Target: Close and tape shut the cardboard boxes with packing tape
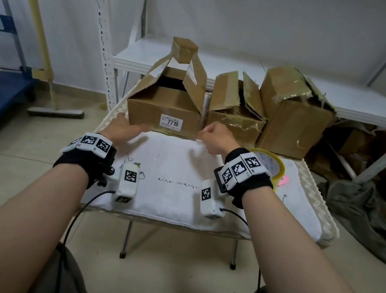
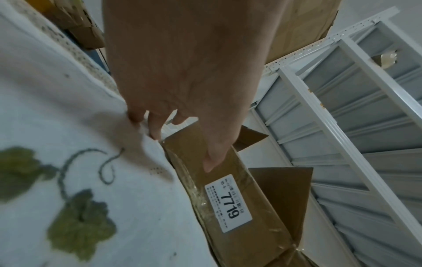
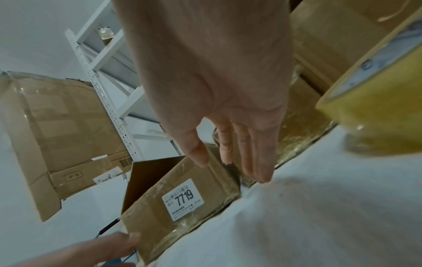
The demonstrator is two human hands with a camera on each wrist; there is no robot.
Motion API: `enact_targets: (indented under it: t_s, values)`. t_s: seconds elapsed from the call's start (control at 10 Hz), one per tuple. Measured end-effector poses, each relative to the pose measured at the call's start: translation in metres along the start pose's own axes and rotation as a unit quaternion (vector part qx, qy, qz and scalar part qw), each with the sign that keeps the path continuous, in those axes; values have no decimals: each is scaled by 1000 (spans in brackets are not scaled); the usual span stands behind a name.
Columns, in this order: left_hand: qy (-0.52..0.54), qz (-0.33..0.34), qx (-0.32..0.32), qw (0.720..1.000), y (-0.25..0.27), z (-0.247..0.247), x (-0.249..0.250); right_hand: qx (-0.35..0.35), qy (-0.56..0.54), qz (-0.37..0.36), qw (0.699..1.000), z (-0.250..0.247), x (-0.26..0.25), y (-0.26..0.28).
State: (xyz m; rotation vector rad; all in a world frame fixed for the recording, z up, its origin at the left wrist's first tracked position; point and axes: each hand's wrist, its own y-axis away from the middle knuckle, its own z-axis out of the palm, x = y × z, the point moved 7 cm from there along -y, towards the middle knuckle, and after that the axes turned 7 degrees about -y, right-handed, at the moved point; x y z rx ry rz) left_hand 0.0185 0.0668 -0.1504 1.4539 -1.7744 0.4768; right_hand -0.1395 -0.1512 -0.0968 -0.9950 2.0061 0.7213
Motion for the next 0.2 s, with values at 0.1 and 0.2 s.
enact_targets:
  t_s: [0.1, 0.2]
  values:
    - [3, 5, 46, 999, 6, -9, -2, 3, -43, 7, 999, -18, 9, 9]
    - [51, 28, 145, 988, 8, -33, 2, 17, -141, 29, 989, -38, 19, 15]
